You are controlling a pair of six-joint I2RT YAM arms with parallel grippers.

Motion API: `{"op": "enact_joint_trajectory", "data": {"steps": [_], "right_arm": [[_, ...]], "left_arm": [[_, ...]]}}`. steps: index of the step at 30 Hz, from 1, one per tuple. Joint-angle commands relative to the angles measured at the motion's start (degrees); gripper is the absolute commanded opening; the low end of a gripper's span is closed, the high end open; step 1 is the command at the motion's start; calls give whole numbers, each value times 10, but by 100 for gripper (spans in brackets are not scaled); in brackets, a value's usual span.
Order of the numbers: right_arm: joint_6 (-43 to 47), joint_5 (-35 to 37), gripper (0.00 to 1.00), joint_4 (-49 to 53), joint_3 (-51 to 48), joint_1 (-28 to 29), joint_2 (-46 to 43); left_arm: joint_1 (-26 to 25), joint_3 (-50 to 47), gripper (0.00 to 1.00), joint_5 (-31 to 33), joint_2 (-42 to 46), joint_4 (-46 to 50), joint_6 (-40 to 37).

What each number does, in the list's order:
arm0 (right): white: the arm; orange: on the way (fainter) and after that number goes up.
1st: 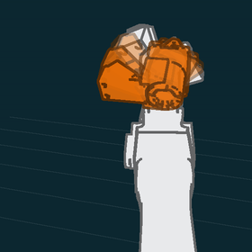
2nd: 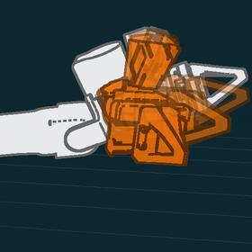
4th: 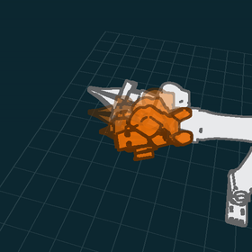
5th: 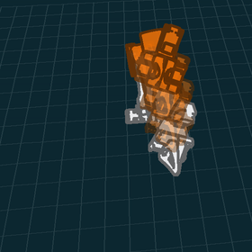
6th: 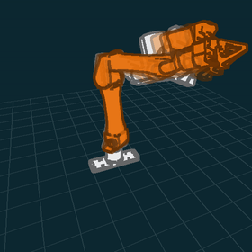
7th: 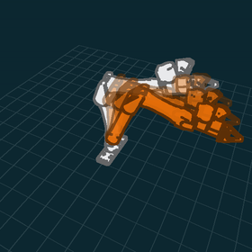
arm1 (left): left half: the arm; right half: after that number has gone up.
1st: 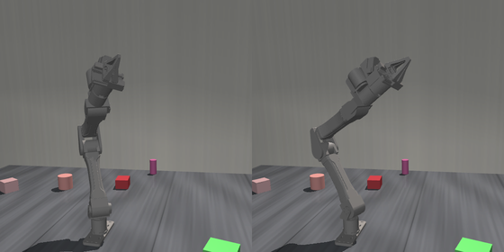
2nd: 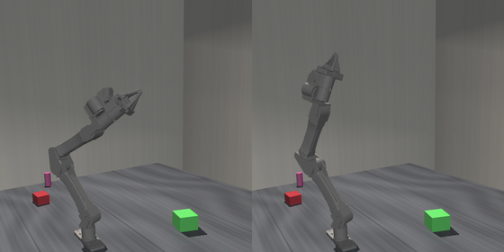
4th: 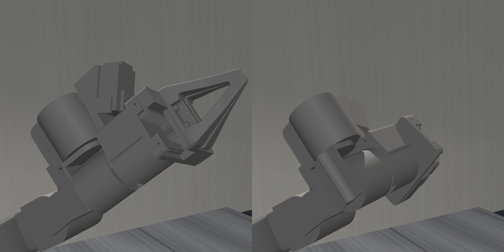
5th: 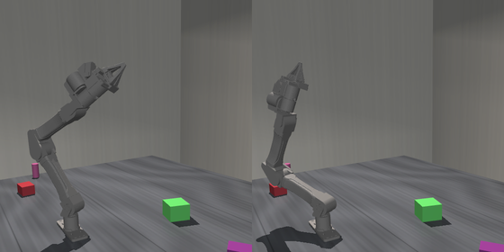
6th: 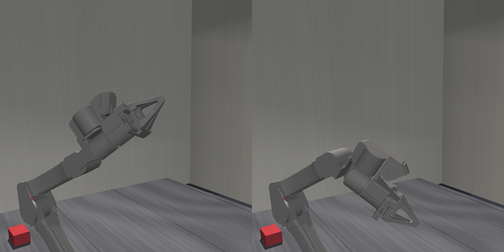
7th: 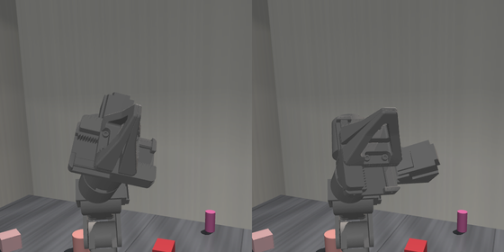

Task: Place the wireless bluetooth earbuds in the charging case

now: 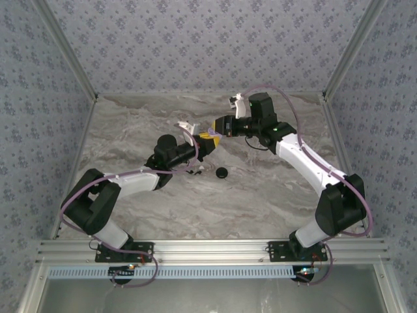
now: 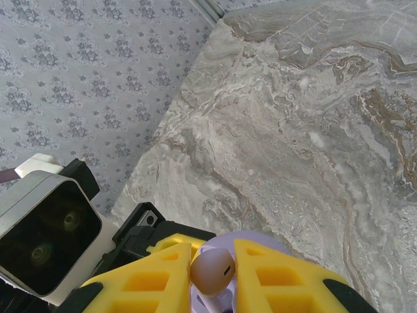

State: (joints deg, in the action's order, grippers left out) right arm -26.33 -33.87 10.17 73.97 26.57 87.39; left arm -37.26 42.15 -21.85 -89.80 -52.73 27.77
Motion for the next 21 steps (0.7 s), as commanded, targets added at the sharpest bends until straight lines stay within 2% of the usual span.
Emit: {"op": "enact_joint_trajectory", "data": {"steps": [1,21], "right_arm": [[15,-4,21,14,21,5,-11],[39,32,21,50,22,9,-13]], "left_arm": [[-3,5,10,0,5,-20,6],[-3,0,10,8,14,-24,4]]}}
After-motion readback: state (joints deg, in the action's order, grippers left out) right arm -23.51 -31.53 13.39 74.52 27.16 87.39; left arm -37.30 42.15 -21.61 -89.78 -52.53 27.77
